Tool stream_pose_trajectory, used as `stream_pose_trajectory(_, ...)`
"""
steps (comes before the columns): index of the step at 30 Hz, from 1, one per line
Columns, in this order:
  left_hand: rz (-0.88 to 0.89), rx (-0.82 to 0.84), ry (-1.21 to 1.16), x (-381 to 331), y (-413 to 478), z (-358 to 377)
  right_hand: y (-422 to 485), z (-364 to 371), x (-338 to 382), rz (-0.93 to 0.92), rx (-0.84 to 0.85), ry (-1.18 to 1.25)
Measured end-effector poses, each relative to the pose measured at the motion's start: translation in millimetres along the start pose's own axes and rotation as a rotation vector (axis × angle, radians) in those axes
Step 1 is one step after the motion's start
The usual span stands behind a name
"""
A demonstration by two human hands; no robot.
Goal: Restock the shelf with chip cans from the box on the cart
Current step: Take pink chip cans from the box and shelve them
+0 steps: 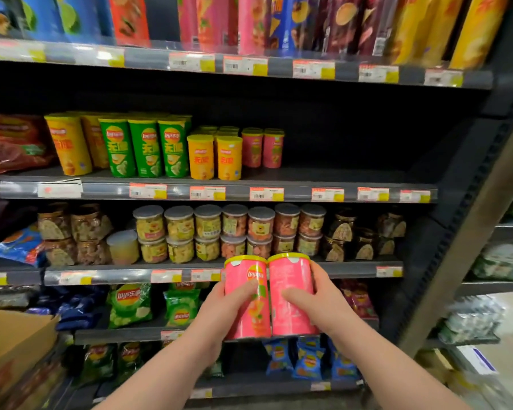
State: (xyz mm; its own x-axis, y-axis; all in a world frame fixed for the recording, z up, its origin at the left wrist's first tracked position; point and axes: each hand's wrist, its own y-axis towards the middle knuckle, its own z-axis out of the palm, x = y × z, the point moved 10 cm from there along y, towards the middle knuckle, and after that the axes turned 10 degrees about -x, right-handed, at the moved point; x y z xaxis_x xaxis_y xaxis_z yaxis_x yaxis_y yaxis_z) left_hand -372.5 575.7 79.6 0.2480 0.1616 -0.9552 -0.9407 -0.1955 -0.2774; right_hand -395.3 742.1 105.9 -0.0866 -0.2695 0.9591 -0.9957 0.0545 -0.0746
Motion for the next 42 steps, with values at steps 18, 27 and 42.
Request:
stream_pose_trajectory(18, 0.122, 0.112, -0.072, -112.6, 162.0, 34.0, 173.4, -11.1, 93.9, -0.138, -0.145, 0.043)
stream_pose_trajectory(27, 0.206, 0.051, -0.080, -151.7, 206.0, -0.4, 240.1, 9.4, 151.7, -0.269, -0.183, 0.028)
stream_pose_trajectory(42, 0.256, -0.206, -0.178, -174.5, 222.4, -33.3, 366.1, 34.8, 177.6, -0.327, -0.231, -0.108)
